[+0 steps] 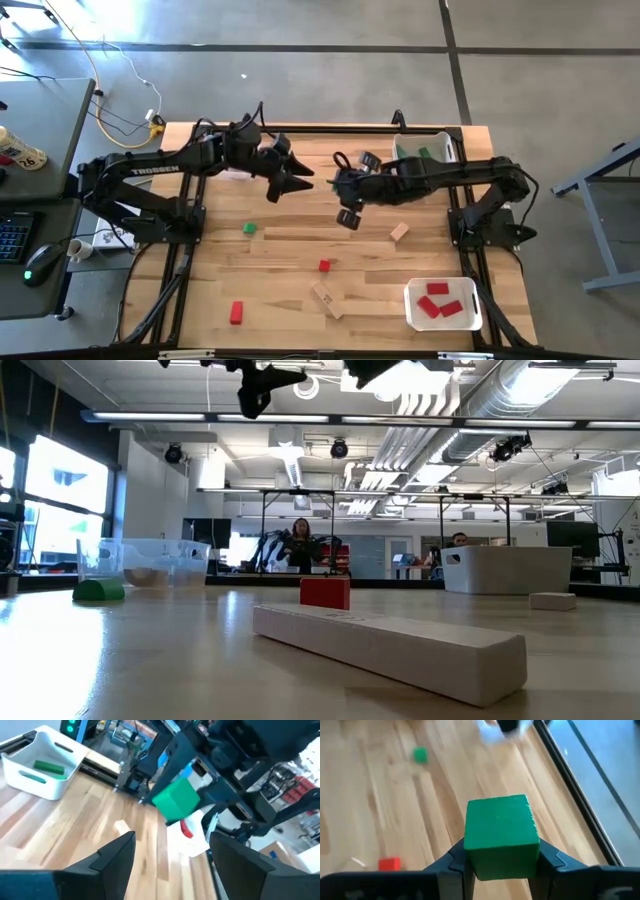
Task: Sort & place blocks by color
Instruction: Put the green block into the gray bin
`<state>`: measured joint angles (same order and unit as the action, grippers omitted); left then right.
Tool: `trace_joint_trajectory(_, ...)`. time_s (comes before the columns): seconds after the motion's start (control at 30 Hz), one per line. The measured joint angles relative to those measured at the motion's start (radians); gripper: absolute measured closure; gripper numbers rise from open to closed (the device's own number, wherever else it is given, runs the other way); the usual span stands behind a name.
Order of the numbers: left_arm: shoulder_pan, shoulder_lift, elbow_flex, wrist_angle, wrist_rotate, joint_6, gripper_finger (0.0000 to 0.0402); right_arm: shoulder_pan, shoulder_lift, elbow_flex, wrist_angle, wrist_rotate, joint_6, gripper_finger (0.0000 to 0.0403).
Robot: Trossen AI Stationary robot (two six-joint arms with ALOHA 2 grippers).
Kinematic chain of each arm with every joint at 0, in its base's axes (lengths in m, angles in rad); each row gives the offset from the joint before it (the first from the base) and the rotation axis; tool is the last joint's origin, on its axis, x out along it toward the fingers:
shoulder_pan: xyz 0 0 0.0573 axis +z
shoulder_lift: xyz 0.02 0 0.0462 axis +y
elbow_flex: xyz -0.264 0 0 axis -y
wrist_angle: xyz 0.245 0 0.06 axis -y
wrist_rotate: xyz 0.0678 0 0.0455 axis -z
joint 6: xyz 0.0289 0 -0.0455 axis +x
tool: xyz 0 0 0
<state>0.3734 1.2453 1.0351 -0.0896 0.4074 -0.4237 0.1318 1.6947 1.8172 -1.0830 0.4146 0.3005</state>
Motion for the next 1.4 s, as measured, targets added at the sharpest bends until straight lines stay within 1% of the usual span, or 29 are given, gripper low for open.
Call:
trace_joint_trajectory(0.13, 0.007, 0.0, 0.0, -0.024, -0.019, 0.041, 0.0158, -0.004, 0.0, 0.0, -0.099, 0.023, 0.089, 0.0295)
trace_joint_trajectory(0.23, 0.006, 0.0, 0.0, -0.073, -0.09, 0.093, 0.0158, -0.004, 0.0, 0.0, -0.17, 0.062, 0.169, 0.0295)
trace_joint_trajectory(0.37, 0.006, 0.0, 0.0, -0.176, -0.226, 0.136, 0.0158, -0.008, 0.0, 0.0, -0.274, 0.117, 0.301, 0.0295)
trace_joint_trajectory(0.47, 0.006, 0.0, 0.0, -0.243, -0.309, 0.175, 0.0158, -0.01, 0.0, 0.0, -0.359, 0.157, 0.382, 0.0295)
trace_joint_trajectory(0.63, 0.006, 0.0, 0.0, -0.291, -0.39, 0.2, 0.0158, -0.03, 0.0, 0.0, -0.488, 0.188, 0.508, 0.0295)
trace_joint_trajectory(0.67, 0.006, 0.0, 0.0, -0.29, -0.397, 0.2, 0.0158, -0.038, 0.0, -0.006, -0.487, 0.193, 0.517, 0.0295)
trace_joint_trajectory(0.8, 0.006, 0.0, 0.0, -0.289, -0.401, 0.2, 0.0158, -0.078, -0.013, -0.096, -0.477, 0.205, 0.532, 0.0295)
trace_joint_trajectory(0.97, 0.006, 0.0, 0.0, -0.289, -0.402, 0.2, 0.0158, -0.145, -0.019, -0.243, -0.48, 0.17, 0.538, 0.0295)
trace_joint_trajectory(1.03, 0.006, 0.0, 0.0, -0.289, -0.421, 0.2, 0.0158, -0.185, -0.019, -0.292, -0.472, 0.149, 0.525, 0.0295)
trace_joint_trajectory(1.23, 0.011, 0.0, 0.0, -0.29, -0.523, 0.211, 0.0158, -0.328, -0.019, -0.413, -0.424, 0.12, 0.443, 0.0295)
trace_joint_trajectory(1.4, 0.035, 0.0, 0.0, -0.292, -0.582, 0.237, 0.0158, -0.44, -0.019, -0.466, -0.317, 0.084, 0.297, 0.0295)
